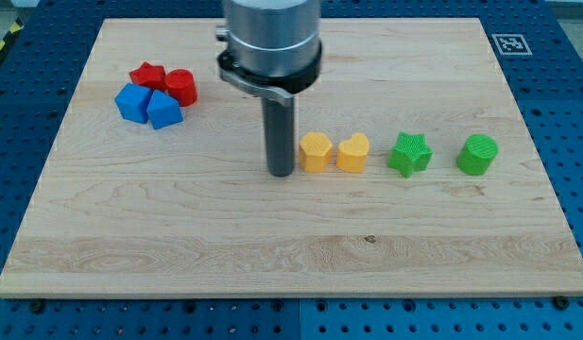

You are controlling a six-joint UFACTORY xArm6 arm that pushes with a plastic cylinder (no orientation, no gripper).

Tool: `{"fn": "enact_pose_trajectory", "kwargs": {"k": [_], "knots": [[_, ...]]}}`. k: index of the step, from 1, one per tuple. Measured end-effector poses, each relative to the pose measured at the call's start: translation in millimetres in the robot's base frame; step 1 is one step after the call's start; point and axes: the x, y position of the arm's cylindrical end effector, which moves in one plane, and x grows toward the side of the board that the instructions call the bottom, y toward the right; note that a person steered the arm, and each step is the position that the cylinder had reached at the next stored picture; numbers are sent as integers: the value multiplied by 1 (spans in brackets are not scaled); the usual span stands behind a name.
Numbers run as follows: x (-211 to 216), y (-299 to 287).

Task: Nudge the green circle slightly up

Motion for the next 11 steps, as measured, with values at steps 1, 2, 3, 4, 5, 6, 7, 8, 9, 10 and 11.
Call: {"fn": "enact_pose_trajectory", "kwargs": {"k": [1, 2, 3, 4, 5, 6, 7, 8, 9, 10, 11], "knots": [[0, 45], [0, 62], [14, 70], [45, 118], [43, 193], [24, 238], [12, 238], [10, 238], [11, 231], [11, 214], [11, 199]]}}
